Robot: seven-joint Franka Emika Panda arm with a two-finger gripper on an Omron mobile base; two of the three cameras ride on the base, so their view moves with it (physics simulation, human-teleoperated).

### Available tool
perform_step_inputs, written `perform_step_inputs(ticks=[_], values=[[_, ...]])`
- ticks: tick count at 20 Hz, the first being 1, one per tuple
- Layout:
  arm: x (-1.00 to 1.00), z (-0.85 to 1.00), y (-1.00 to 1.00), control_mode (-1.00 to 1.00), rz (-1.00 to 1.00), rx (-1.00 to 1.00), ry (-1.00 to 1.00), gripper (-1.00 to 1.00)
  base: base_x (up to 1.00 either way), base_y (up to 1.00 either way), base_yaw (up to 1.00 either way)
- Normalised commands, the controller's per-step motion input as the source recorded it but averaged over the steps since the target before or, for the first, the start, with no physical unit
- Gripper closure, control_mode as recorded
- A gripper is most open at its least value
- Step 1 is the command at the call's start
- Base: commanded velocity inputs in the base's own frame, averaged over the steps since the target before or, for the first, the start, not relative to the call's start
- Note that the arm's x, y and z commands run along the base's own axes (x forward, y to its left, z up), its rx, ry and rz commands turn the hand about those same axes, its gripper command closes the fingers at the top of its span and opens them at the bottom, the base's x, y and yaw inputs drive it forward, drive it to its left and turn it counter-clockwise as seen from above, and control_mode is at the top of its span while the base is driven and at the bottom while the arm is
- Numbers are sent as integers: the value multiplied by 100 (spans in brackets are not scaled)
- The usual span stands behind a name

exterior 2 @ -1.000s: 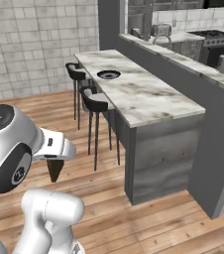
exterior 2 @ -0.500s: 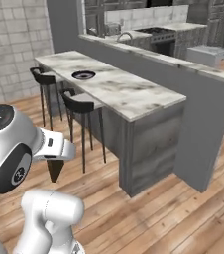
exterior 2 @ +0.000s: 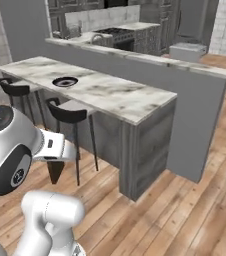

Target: Start the toaster. Once the lever pops up, take the bread to the plate on the dining counter.

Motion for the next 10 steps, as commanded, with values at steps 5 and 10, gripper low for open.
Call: perform_step_inputs(ticks=[5, 10], values=[[0, 0, 0, 100, 0, 0, 0, 100, 20, 100, -42], [0, 0, 0, 100, 0, 0, 0, 100, 21, 87, -35]])
